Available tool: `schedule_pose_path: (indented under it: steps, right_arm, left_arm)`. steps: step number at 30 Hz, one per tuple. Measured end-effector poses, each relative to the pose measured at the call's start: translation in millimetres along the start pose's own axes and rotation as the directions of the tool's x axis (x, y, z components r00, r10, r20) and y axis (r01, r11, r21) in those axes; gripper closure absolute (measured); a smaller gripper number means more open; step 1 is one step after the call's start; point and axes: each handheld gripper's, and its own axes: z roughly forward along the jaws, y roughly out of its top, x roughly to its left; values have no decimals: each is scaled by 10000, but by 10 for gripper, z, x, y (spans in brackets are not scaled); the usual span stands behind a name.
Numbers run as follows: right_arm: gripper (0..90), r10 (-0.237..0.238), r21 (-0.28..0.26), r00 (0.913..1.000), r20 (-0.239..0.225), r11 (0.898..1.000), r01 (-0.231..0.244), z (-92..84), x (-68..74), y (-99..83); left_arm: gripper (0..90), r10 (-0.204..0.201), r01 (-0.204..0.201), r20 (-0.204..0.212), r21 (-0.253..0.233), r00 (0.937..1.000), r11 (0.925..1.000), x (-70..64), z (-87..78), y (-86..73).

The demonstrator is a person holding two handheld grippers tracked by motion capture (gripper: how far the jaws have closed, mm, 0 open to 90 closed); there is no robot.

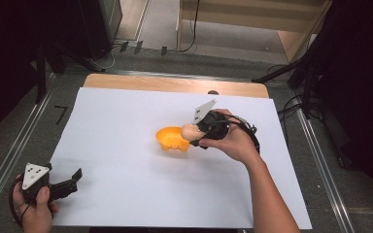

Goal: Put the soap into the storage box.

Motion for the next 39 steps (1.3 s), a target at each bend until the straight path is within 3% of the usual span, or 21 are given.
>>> schedule_pose_path:
  steps: [17,21,34,39]
  right_arm:
    - [332,-683,-54,9967,-430,9977,681,202,-35,286]
    - [331,-793,176,9954,-532,9966,804,277,-36,325]
    - [330,-558,330,9905,-1260,9976,604,477,-87,392]
    - [330,-336,404,9905,-1335,9984,393,512,-127,382]
  left_arm:
    - [0,-23,23,6,0,10000,10000,1,1,0]
    - [0,-23,23,10,0,10000,10000,2,0,0]
    - [0,-49,49,23,20,10000,10000,6,-1,1]
    - [0,-62,62,66,41,10000,10000,13,-6,2]
